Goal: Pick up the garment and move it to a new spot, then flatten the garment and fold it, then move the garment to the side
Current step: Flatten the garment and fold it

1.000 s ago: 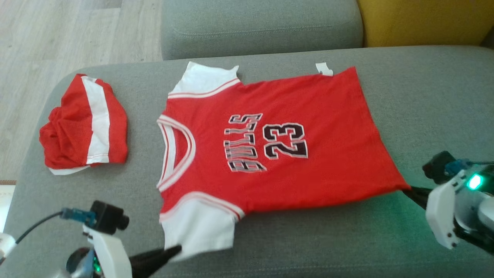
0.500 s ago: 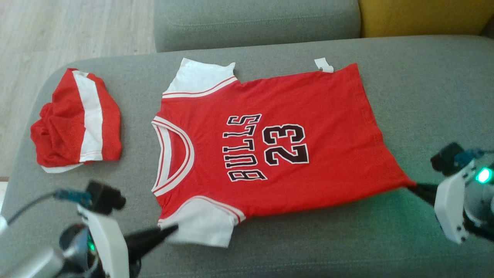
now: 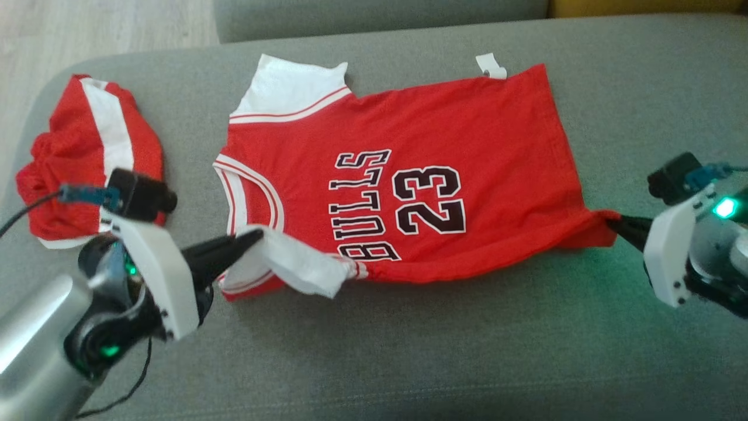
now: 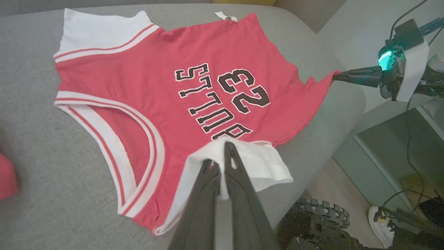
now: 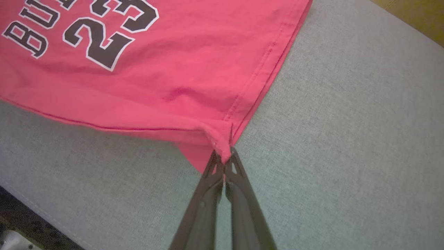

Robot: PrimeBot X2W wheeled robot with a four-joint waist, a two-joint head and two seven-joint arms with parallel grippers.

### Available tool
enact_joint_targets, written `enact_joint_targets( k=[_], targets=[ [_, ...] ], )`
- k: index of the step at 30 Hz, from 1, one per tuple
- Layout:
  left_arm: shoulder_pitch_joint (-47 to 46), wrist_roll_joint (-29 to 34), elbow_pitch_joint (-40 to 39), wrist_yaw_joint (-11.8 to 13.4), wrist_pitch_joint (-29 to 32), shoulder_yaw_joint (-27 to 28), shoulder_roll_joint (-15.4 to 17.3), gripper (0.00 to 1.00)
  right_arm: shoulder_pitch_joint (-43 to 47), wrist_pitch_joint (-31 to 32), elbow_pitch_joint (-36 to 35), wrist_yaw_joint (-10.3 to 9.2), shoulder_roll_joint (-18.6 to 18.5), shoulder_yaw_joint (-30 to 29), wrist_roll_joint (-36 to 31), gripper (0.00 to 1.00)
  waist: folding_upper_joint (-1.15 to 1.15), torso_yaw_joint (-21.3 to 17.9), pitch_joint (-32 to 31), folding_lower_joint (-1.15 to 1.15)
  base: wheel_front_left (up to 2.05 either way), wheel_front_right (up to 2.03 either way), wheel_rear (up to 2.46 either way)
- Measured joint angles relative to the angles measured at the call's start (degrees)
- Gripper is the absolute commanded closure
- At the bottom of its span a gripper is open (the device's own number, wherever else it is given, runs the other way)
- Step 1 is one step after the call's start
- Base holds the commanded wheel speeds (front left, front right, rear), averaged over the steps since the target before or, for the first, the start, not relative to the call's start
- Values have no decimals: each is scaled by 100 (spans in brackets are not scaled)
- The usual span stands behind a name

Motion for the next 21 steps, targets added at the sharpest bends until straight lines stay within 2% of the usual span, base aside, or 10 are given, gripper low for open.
enact_joint_targets(
  k=[11, 21],
  targets=[
    [-987, 252, 1007, -5, -200, -203, -478, 100, -435, -154, 692, 0, 520, 90, -14, 100, 0, -105, 465, 0, 0, 0, 0],
    [-1542, 303, 1545, -7, -559, -533, -604, 100, -681, -318, 1037, 0, 706, 113, 0, 100, 0, -116, 783, 0, 0, 0, 0]
  ],
)
